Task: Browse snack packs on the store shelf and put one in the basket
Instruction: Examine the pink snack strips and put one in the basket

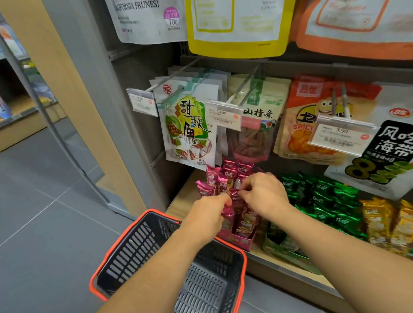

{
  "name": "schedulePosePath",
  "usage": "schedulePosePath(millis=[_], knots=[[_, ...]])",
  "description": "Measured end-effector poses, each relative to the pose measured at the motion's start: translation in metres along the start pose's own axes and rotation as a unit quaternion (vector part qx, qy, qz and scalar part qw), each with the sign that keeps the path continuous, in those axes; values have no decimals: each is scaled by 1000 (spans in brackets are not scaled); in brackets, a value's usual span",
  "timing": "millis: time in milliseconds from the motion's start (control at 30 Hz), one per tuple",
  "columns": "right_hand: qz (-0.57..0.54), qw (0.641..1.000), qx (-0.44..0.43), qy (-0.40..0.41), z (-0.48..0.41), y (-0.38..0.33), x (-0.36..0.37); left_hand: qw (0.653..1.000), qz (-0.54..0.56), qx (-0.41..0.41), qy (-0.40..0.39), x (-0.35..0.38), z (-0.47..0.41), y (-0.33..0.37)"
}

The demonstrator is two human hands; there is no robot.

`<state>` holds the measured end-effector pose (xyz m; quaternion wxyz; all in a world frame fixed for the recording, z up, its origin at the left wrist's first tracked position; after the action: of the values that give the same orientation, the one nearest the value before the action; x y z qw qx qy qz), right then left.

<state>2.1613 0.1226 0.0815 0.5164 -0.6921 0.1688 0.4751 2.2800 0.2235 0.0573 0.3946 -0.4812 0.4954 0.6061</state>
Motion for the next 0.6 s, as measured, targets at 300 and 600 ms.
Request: schedulePosePath(millis=[300, 600], knots=[[-138, 987, -52, 59, 1, -8, -29, 997, -79, 21, -17, 6, -18, 14], [-188, 944, -225, 150, 67, -12, -67, 984, 157, -70, 50, -20, -5, 7]])
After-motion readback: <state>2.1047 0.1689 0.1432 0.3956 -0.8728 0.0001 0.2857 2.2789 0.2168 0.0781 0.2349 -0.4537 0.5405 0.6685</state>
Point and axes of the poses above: each hand's wrist, its own z-axis away from the middle knuckle, its own x-axis out of the palm, y = z × x, the point moved 1 cm from there along -z, towards the middle knuckle, and after that the axes turned 11 degrees about -z, right-handed, at the moved point
